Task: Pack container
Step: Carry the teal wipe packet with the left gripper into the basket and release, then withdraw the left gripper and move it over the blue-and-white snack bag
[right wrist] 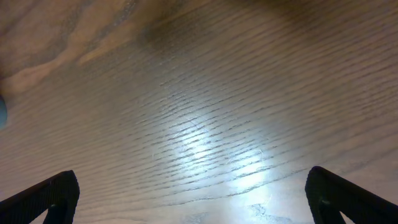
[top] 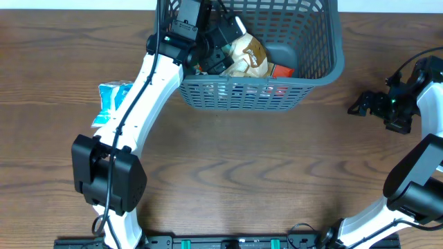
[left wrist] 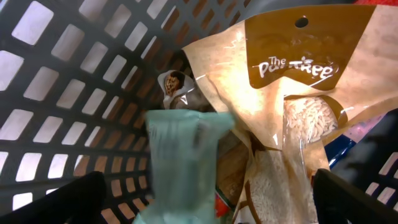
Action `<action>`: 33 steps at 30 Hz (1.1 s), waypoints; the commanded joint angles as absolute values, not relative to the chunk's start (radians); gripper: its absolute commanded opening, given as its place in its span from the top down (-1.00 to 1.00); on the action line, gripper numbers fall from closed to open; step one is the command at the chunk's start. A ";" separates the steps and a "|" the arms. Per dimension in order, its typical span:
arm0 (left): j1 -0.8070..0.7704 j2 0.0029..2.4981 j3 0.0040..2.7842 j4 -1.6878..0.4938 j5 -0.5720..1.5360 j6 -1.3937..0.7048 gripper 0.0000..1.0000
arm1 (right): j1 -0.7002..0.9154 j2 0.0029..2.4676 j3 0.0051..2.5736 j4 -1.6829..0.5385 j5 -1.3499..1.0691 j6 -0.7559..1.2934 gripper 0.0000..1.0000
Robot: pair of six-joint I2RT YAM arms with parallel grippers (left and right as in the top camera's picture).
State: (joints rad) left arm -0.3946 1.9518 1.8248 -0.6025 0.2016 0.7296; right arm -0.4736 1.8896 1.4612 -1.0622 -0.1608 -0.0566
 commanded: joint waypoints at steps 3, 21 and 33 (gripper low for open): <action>-0.394 1.884 1.846 -0.596 0.193 0.717 -0.97 | -0.457 1.860 1.459 -1.066 -0.169 -0.069 -0.99; -0.302 1.586 1.847 -0.665 -0.096 0.548 -0.97 | -0.458 1.852 1.459 -1.058 -0.169 -0.069 -0.99; 0.048 1.513 1.827 -1.053 -0.192 0.268 -0.97 | -0.459 1.843 1.459 -1.055 -0.168 -0.076 -0.98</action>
